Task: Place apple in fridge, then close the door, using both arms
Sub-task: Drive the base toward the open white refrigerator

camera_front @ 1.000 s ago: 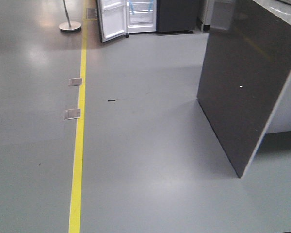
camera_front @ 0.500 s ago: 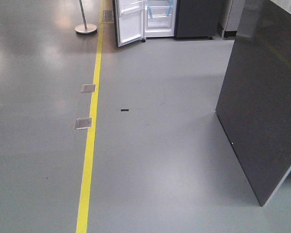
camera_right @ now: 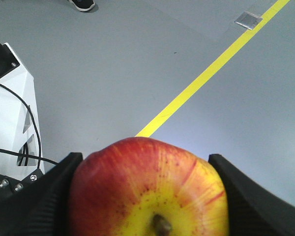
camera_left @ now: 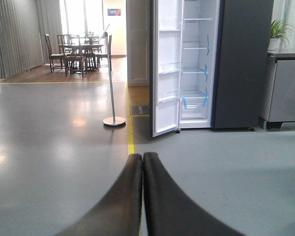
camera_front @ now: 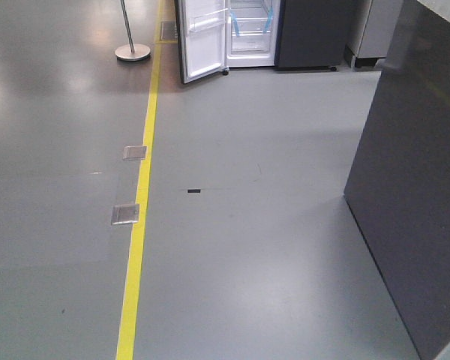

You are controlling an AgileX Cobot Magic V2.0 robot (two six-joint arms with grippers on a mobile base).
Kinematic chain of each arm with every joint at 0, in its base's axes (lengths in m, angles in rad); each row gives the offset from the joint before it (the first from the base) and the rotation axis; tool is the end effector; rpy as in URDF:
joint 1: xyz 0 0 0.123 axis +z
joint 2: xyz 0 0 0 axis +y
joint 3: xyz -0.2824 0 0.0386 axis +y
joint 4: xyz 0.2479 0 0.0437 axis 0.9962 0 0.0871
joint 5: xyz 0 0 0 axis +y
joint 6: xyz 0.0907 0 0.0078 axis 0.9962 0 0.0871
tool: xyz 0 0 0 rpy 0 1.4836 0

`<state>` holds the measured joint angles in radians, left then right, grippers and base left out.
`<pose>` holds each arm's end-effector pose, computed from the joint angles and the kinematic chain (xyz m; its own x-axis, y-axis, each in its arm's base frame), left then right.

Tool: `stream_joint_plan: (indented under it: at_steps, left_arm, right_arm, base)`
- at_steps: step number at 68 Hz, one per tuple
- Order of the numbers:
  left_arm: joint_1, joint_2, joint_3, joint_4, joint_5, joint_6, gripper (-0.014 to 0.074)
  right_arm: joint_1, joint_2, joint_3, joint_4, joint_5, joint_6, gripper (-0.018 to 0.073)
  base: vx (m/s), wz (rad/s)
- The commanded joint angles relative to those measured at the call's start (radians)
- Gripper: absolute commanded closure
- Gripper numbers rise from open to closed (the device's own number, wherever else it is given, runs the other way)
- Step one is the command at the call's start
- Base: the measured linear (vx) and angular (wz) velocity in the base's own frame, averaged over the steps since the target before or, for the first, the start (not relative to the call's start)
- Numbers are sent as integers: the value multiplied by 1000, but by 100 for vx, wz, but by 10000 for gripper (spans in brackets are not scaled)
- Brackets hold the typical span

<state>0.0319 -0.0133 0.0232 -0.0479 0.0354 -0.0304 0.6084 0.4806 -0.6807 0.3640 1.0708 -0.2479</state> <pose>0.0564 0.0016 0.2028 0.0441 -0.0768 -0.9961 -0.0268 0.9966 -0.0781 0.0368 0.0603 0.3206 -0.5117 -0.4342 -0.7414 -0.7659 0.6216 0.1645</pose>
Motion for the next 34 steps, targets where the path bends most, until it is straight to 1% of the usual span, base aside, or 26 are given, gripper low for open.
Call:
stream_joint_plan:
  at_steps: [1,18,34]
  left_arm:
    - [1,-13,6,-7,-76,-9,603]
    - [1,-13,6,-7,-76,-9,603]
    - [1,-13,6,-7,-76,-9,603]
  right_arm:
    - [-1,7,-26,20,-59,-7,367]
    - [-1,7,-26,20,-59,-7,367]
    - [-1,7,-26,20,-59,-7,367]
  base:
    - [33,4]
    - [34,4]
    - [35,-4]
